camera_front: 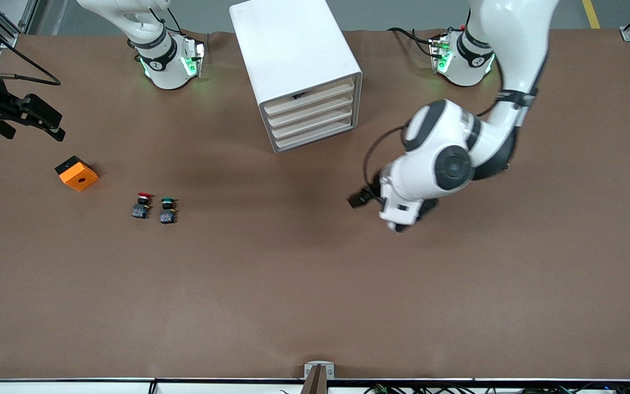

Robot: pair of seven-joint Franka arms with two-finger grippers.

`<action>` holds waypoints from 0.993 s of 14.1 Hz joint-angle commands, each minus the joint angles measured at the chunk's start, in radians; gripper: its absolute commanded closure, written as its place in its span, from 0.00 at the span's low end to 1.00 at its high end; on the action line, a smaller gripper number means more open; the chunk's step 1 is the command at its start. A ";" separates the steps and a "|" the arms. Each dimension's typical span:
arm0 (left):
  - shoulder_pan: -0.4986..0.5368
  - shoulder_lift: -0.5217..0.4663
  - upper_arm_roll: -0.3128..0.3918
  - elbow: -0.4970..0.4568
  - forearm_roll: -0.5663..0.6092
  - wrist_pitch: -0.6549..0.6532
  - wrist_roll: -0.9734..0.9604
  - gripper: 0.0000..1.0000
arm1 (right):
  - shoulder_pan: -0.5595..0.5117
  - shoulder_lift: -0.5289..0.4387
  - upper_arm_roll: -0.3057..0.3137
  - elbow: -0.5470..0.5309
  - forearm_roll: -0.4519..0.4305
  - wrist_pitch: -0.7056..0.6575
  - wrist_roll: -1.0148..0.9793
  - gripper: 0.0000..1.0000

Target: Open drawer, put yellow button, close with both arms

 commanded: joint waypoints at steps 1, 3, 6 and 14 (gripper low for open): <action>0.059 -0.054 -0.007 0.009 0.148 -0.032 0.028 0.00 | -0.008 0.010 0.008 0.021 -0.011 -0.007 -0.005 0.00; 0.106 -0.093 -0.007 0.010 0.218 -0.058 0.158 0.00 | -0.008 0.010 0.008 0.021 -0.011 -0.007 -0.005 0.00; 0.221 -0.178 -0.021 0.009 0.233 -0.160 0.348 0.00 | -0.008 0.010 0.008 0.021 -0.011 -0.007 -0.005 0.00; 0.344 -0.372 -0.032 0.006 0.252 -0.325 0.687 0.00 | -0.005 0.010 0.008 0.021 -0.011 -0.005 -0.005 0.00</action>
